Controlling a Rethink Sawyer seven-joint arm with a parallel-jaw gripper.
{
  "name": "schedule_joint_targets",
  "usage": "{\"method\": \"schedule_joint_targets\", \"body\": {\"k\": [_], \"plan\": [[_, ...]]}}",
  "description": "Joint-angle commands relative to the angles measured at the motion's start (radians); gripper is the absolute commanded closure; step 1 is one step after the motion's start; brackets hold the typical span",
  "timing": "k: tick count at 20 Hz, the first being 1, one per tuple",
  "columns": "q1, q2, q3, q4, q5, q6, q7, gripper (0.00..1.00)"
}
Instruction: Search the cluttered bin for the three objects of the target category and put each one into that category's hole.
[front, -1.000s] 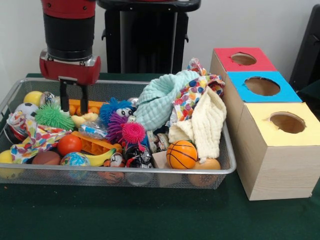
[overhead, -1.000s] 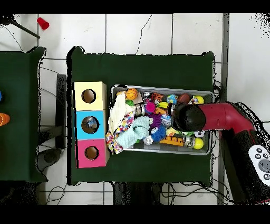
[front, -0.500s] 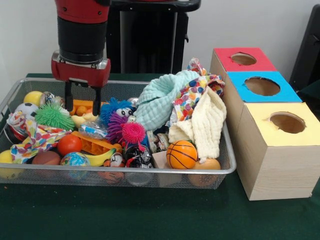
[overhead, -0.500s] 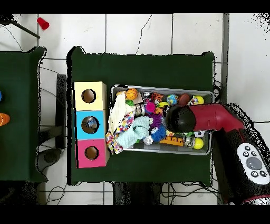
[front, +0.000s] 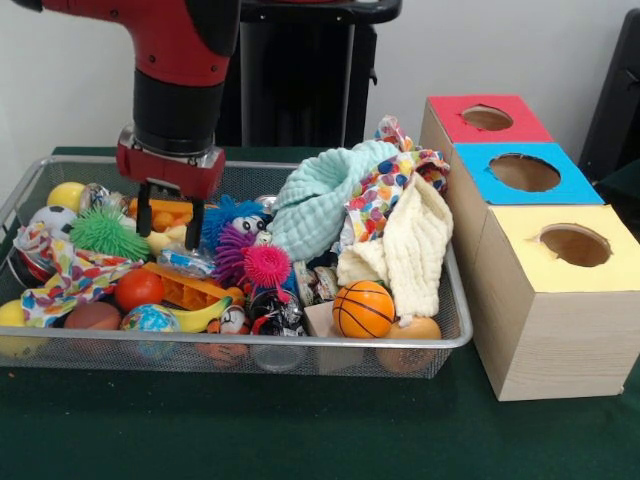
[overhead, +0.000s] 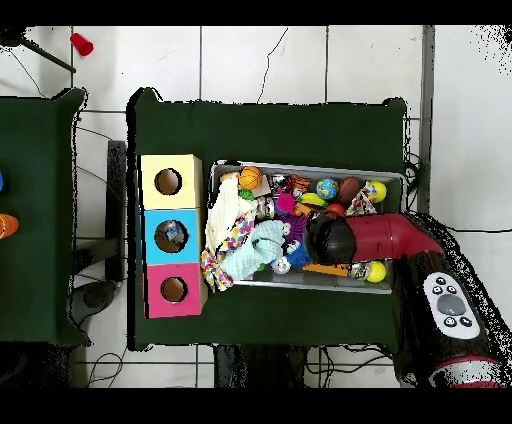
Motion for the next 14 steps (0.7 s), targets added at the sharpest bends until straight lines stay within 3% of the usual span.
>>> {"method": "schedule_joint_targets", "body": {"k": [1,7,14], "plan": [[0.033,0.178,-0.158,-0.035,0.038,-0.112,0.328,0.0],[0.053,0.268,-0.189,-0.099,0.082,-0.116,0.302,0.0],[0.056,0.31,-0.186,-0.128,0.141,-0.146,0.25,0.0]]}}
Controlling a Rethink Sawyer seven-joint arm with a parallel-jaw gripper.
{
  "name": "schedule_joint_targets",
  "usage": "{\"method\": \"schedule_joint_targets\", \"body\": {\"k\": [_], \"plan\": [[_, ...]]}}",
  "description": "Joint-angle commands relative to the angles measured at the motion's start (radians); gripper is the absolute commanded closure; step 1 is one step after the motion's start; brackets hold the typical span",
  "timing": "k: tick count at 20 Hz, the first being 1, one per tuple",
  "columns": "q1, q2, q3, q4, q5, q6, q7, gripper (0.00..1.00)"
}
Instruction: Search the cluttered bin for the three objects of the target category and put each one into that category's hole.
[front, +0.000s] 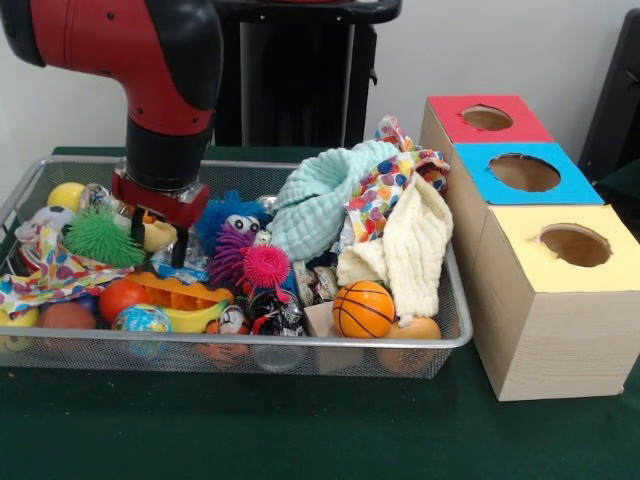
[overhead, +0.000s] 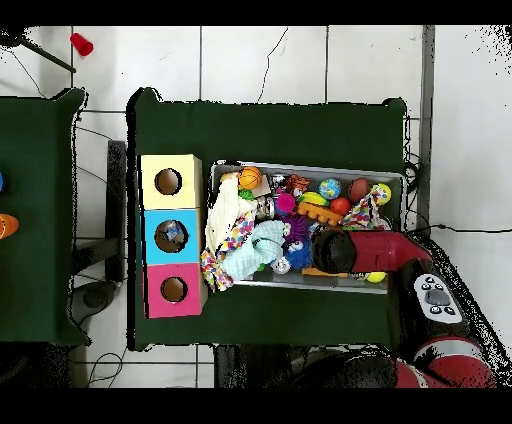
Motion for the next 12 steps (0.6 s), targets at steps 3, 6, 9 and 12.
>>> {"method": "schedule_joint_targets", "body": {"k": [3,6,9,12], "plan": [[0.013,0.156,-0.024,-0.08,0.073,-0.051,0.163,0.0],[0.011,0.144,-0.016,-0.073,0.094,-0.032,0.137,0.0],[-0.05,0.1,0.073,-0.016,0.134,-0.015,0.049,0.0],[-0.155,0.062,0.219,0.088,0.167,-0.131,0.013,0.0]]}}
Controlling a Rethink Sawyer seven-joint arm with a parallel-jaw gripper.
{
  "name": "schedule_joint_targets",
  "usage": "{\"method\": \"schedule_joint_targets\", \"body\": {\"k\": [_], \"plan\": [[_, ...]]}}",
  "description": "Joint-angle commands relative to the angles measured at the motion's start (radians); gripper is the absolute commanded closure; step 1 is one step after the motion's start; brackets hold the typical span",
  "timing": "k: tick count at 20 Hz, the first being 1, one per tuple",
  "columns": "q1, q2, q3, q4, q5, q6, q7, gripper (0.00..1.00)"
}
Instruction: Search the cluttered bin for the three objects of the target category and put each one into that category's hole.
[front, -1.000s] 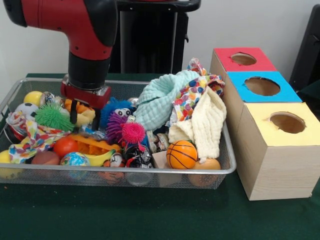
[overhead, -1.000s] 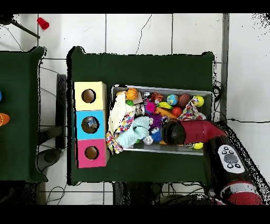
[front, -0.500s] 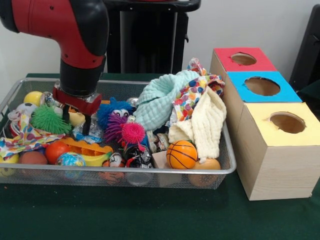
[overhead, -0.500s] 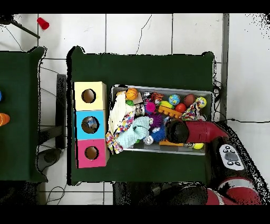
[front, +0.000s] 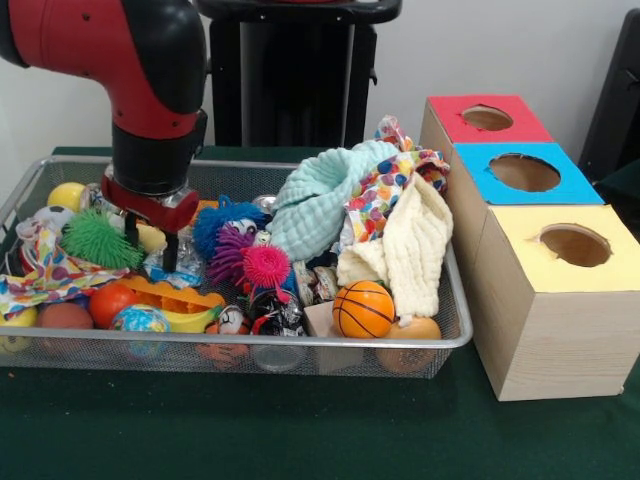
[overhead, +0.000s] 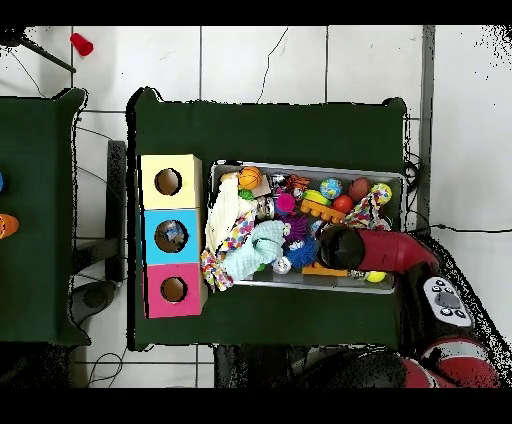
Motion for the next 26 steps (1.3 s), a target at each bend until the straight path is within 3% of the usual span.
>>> {"method": "schedule_joint_targets", "body": {"k": [1,4,8,14,26], "plan": [[-0.155,0.044,0.263,0.128,0.07,-0.193,0.018,0.0],[-0.188,0.001,0.306,0.216,0.067,-0.272,0.063,0.0],[-0.212,-0.049,0.338,0.283,0.075,-0.28,0.09,0.0],[-0.175,-0.048,0.325,0.265,0.071,-0.31,0.093,0.0],[-0.122,-0.03,0.302,0.22,0.114,-0.228,0.061,0.0]]}}
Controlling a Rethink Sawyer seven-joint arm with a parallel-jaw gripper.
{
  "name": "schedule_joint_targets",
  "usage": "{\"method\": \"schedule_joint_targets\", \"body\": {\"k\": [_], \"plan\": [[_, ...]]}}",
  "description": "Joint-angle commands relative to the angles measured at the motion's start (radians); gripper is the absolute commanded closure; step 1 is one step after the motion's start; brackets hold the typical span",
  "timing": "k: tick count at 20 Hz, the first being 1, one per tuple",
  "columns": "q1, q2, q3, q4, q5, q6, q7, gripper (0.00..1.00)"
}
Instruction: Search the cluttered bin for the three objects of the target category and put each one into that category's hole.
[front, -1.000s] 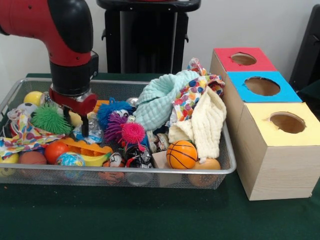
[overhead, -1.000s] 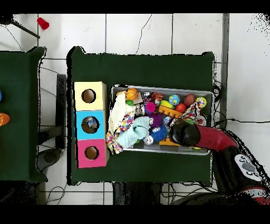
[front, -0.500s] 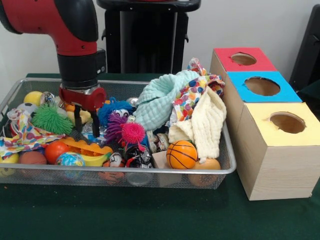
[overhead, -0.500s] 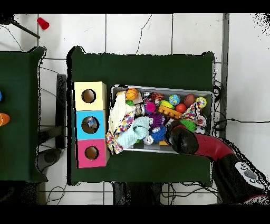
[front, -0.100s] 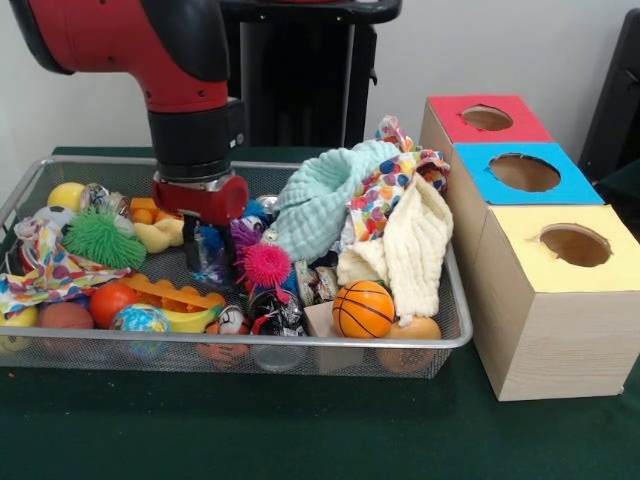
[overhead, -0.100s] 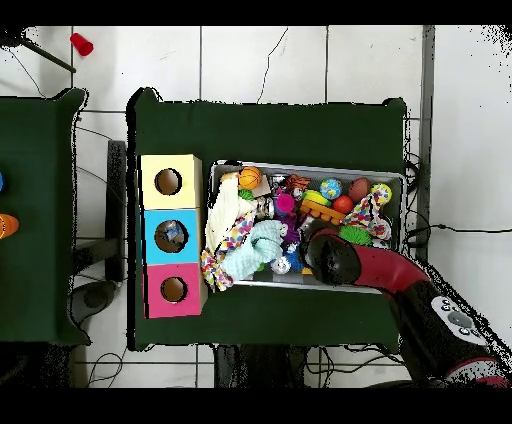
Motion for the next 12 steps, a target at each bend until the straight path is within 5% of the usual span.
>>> {"method": "schedule_joint_targets", "body": {"k": [1,12], "plan": [[0.043,0.021,0.063,-0.005,0.046,0.07,0.061,1.0],[0.123,-0.045,-0.049,-0.039,0.043,0.157,0.036,1.0]]}}
